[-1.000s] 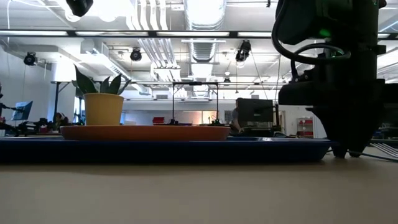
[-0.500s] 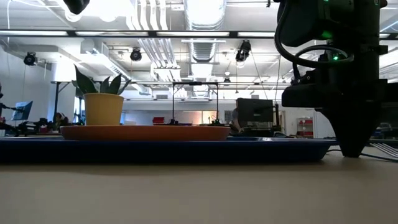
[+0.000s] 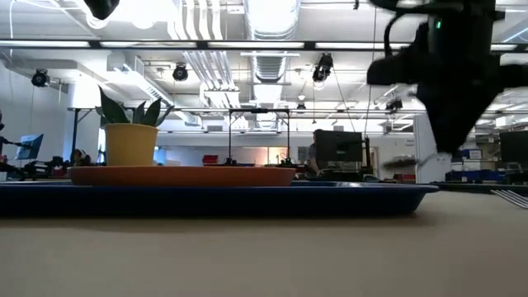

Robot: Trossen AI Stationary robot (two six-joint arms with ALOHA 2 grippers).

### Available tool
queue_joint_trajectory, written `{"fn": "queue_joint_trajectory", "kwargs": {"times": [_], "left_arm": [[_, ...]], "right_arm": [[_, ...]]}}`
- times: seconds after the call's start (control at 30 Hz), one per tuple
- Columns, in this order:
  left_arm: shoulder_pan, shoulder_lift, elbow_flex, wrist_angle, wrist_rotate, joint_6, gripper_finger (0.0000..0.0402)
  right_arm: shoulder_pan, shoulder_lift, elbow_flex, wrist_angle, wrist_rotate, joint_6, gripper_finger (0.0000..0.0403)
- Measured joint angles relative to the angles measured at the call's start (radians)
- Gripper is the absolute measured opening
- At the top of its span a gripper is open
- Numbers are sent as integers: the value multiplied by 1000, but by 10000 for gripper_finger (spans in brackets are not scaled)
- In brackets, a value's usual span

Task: Pick and place plate/cup/fork/spoon on tray
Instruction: Put the blue spoon on the blue tray to the right of the pink plate

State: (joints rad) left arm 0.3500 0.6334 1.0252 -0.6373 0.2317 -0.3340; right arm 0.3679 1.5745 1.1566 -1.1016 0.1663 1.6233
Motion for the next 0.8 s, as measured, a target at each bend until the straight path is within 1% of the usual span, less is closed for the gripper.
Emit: {"fn": "queue_joint_trajectory", "kwargs": {"times": [0.1, 0.17, 0.3, 0.4, 0.5, 0.6, 0.8], "left_arm": [[0, 1, 0, 0, 0, 0, 149], [0, 1, 0, 0, 0, 0, 149], [0, 0, -1, 0, 0, 0, 149], [0, 0, -1, 0, 0, 0, 149], [0, -1, -1, 0, 0, 0, 149], [0, 0, 0, 0, 0, 0, 149], [0, -2, -1, 0, 0, 0, 149]], "right_arm": [[0, -28, 56, -116, 30, 13, 8], [0, -40, 84, -128, 70, 14, 8], [-2, -48, 140, -117, 197, 19, 8], [-9, -34, 174, -74, 270, 12, 8], [-22, -4, 192, 0, 306, -26, 8], [-40, 30, 192, 76, 308, -61, 8], [-71, 111, 177, 206, 308, -69, 8]]}}
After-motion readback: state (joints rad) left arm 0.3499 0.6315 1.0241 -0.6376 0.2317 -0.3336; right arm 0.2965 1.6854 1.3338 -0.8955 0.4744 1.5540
